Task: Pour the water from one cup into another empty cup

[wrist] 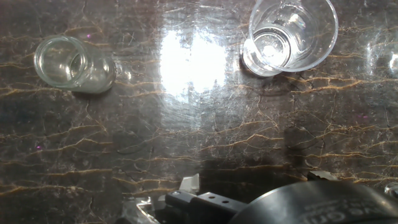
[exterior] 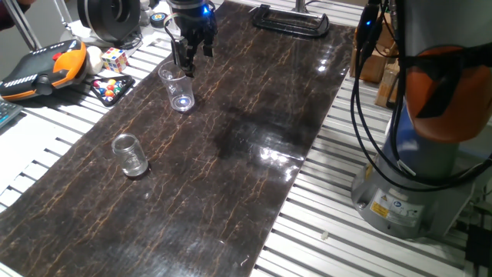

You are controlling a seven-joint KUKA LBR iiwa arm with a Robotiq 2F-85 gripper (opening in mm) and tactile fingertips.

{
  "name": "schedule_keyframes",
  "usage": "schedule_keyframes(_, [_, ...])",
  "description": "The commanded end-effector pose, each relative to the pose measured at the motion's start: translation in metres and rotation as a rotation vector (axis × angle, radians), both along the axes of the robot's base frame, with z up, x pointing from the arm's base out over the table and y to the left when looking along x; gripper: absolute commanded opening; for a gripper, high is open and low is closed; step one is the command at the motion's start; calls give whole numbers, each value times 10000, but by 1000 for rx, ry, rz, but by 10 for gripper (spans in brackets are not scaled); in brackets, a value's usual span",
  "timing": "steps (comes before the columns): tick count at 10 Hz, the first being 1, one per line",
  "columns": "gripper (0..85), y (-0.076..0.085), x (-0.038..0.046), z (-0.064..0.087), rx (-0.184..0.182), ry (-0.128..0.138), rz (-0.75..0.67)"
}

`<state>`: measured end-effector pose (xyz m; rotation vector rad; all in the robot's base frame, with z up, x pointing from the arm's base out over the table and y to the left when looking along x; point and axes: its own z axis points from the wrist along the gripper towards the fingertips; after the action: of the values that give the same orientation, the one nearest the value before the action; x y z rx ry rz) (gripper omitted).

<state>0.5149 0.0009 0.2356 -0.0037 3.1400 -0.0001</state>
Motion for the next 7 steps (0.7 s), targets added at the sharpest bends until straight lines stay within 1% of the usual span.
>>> schedule_keyframes(1, [7, -1, 0, 1, -32, 13, -7])
schedule_keyframes(7, [7, -3, 1, 9, -35, 16, -11])
